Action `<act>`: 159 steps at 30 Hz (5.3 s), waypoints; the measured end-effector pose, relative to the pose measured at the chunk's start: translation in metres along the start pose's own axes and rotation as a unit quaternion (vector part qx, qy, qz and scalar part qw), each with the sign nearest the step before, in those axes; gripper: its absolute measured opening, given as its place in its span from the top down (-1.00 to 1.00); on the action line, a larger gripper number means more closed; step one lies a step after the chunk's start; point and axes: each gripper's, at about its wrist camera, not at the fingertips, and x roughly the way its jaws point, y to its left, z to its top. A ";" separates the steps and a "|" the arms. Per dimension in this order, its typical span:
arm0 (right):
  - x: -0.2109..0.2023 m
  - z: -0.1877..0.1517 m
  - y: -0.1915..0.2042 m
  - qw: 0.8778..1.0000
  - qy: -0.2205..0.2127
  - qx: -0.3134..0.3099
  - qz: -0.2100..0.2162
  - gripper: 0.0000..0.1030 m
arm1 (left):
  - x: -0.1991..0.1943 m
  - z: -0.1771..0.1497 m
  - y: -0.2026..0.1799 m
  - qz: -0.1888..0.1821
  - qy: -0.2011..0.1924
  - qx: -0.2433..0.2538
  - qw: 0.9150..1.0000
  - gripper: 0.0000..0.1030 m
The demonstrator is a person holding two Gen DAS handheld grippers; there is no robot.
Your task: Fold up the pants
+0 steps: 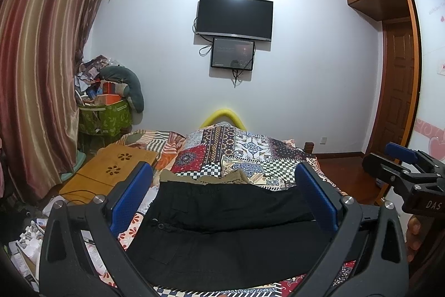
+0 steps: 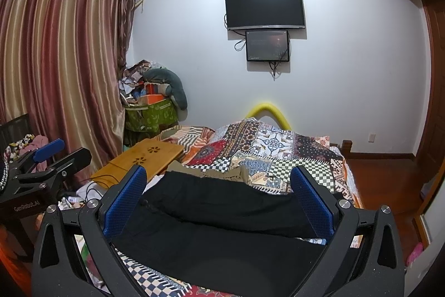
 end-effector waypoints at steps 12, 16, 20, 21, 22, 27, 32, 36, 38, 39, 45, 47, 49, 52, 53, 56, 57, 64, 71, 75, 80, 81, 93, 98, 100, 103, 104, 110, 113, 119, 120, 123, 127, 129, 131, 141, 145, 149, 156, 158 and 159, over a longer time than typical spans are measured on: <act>0.000 -0.001 -0.001 1.000 -0.001 0.000 0.000 -0.99 | -0.002 0.000 0.003 -0.003 -0.003 0.001 1.000 -1.00; 0.000 0.000 -0.001 1.000 -0.001 0.000 0.000 -0.99 | -0.003 0.000 0.003 -0.003 -0.006 0.003 1.000 -1.00; 0.000 0.000 -0.001 1.000 -0.001 0.000 0.001 -0.99 | -0.003 -0.001 0.004 -0.005 -0.007 0.004 1.000 -1.00; 0.000 0.000 -0.001 1.000 -0.001 0.000 0.000 -0.99 | -0.004 -0.001 0.003 -0.006 -0.008 0.004 1.000 -1.00; 0.000 -0.001 -0.001 1.000 -0.001 0.000 0.000 -0.99 | -0.004 -0.001 0.004 -0.006 -0.008 0.004 1.000 -1.00; 0.000 -0.001 -0.001 1.000 -0.001 0.000 0.000 -0.99 | -0.004 -0.001 0.004 -0.007 -0.008 0.005 1.000 -1.00; -0.001 -0.001 -0.002 1.000 -0.001 0.001 0.000 -0.99 | -0.005 -0.001 0.003 -0.008 -0.009 0.005 1.000 -1.00; -0.001 -0.001 -0.002 1.000 -0.001 0.001 0.000 -0.99 | -0.005 -0.001 0.003 -0.007 -0.008 0.005 1.000 -1.00; -0.001 -0.001 -0.002 1.000 -0.001 0.001 0.002 -0.99 | -0.005 -0.001 0.003 -0.009 -0.008 0.005 1.000 -1.00; -0.001 -0.001 -0.002 1.000 -0.001 0.000 0.003 -0.99 | -0.005 -0.001 0.002 -0.009 -0.007 0.006 1.000 -1.00; -0.001 -0.001 -0.002 1.000 0.000 0.001 0.003 -0.99 | -0.003 0.000 -0.005 -0.014 -0.003 0.011 1.000 -1.00; 0.000 -0.001 -0.002 1.000 0.001 0.001 0.003 -0.99 | -0.002 0.000 -0.006 -0.015 -0.002 0.012 1.000 -1.00; 0.001 -0.002 -0.003 1.000 0.002 0.002 0.003 -0.99 | -0.002 0.000 -0.004 -0.015 -0.001 0.011 1.000 -1.00; 0.002 -0.003 -0.003 1.000 0.004 0.003 0.003 -0.99 | -0.002 0.000 -0.002 -0.014 -0.001 0.009 1.000 -1.00; 0.003 -0.003 -0.004 1.000 0.004 0.003 0.003 -0.99 | -0.001 0.000 -0.002 -0.014 0.000 0.008 1.000 -1.00; 0.005 -0.004 -0.008 1.000 0.007 0.005 0.002 -0.99 | 0.004 0.000 -0.001 -0.012 0.003 0.007 1.000 -1.00; 0.006 -0.006 -0.009 1.000 0.007 0.005 0.000 -0.99 | 0.006 0.000 -0.001 -0.011 0.004 0.007 1.000 -1.00; 0.024 -0.015 -0.031 0.999 0.021 0.021 -0.036 -0.99 | 0.029 -0.002 0.007 0.010 0.008 0.011 1.000 -1.00; 0.052 -0.038 -0.077 0.990 0.050 0.006 -0.131 -0.99 | 0.077 -0.009 0.021 0.052 0.024 0.028 0.998 -1.00; 0.061 -0.053 -0.110 0.984 0.083 0.004 -0.160 -0.99 | 0.116 -0.013 0.043 0.063 0.051 0.021 0.996 -1.00; 0.070 -0.072 -0.157 0.973 0.125 0.043 -0.188 -0.99 | 0.176 -0.027 0.071 0.077 0.104 0.011 0.992 -1.00; 0.072 -0.074 -0.166 0.971 0.132 0.051 -0.193 -0.99 | 0.191 -0.032 0.078 0.077 0.119 0.009 0.990 -1.00; 0.123 -0.133 -0.273 0.931 0.245 0.143 -0.229 -0.97 | 0.318 -0.098 0.134 0.101 0.267 0.012 0.958 -0.70; 0.152 -0.147 -0.298 0.920 0.276 0.157 -0.229 -0.60 | 0.359 -0.120 0.152 0.081 0.315 -0.009 0.945 -0.34; 0.162 -0.152 -0.306 0.919 0.284 0.162 -0.221 -0.49 | 0.372 -0.125 0.155 0.079 0.328 -0.008 0.941 -0.34; 0.174 -0.160 -0.312 0.916 0.294 0.161 -0.221 -0.44 | 0.395 -0.132 0.164 0.080 0.344 -0.009 0.935 -0.34; 0.177 -0.162 -0.314 0.915 0.298 0.160 -0.222 -0.41 | 0.405 -0.135 0.168 0.079 0.351 -0.010 0.933 -0.34; 0.194 -0.177 -0.322 0.907 0.320 0.170 -0.214 -0.18 | 0.448 -0.147 0.181 0.087 0.371 -0.009 0.924 -0.34; 0.196 -0.177 -0.323 0.911 0.311 0.175 -0.206 -0.06 | 0.459 -0.149 0.183 0.080 0.371 -0.022 0.925 -0.18; 0.197 -0.175 -0.320 0.910 0.308 0.156 -0.229 0.40 | 0.465 -0.145 0.170 0.094 0.364 0.019 0.926 0.45; 0.197 -0.174 -0.321 0.910 0.307 0.156 -0.230 0.52 | 0.463 -0.144 0.166 0.098 0.360 0.033 0.927 0.47; 0.191 -0.173 -0.323 0.913 0.298 0.163 -0.224 0.62 | 0.456 -0.138 0.159 0.119 0.344 0.067 0.929 0.85; 0.185 -0.170 -0.317 0.917 0.293 0.155 -0.222 0.71 | 0.446 -0.124 0.163 0.117 0.327 0.066 0.936 0.91; 0.180 -0.171 -0.316 0.916 0.293 0.156 -0.224 0.77 | 0.445 -0.120 0.165 0.113 0.328 0.068 0.936 0.91; 0.172 -0.174 -0.317 0.915 0.294 0.163 -0.221 0.77 | 0.446 -0.118 0.165 0.114 0.328 0.072 0.935 0.91; 0.163 -0.189 -0.313 0.899 0.336 0.174 -0.220 0.73 | 0.462 -0.129 0.179 0.110 0.360 0.038 0.926 0.91; 0.157 -0.171 -0.308 0.905 0.326 0.172 -0.214 0.60 | 0.444 -0.113 0.179 0.095 0.343 0.022 0.934 0.80; 0.148 -0.147 -0.288 0.921 0.299 0.150 -0.200 0.16 | 0.408 -0.096 0.177 0.089 0.323 0.030 0.942 0.19; 0.157 -0.106 -0.239 0.948 0.269 0.102 -0.137 0.01 | 0.343 -0.086 0.181 0.082 0.309 0.046 0.946 -0.16; 0.168 -0.096 -0.220 0.956 0.261 0.083 -0.110 -0.03 | 0.330 -0.088 0.184 0.079 0.311 0.044 0.946 -0.19; 0.175 -0.091 -0.211 0.958 0.258 0.074 -0.100 -0.06 | 0.326 -0.090 0.185 0.078 0.312 0.042 0.946 -0.22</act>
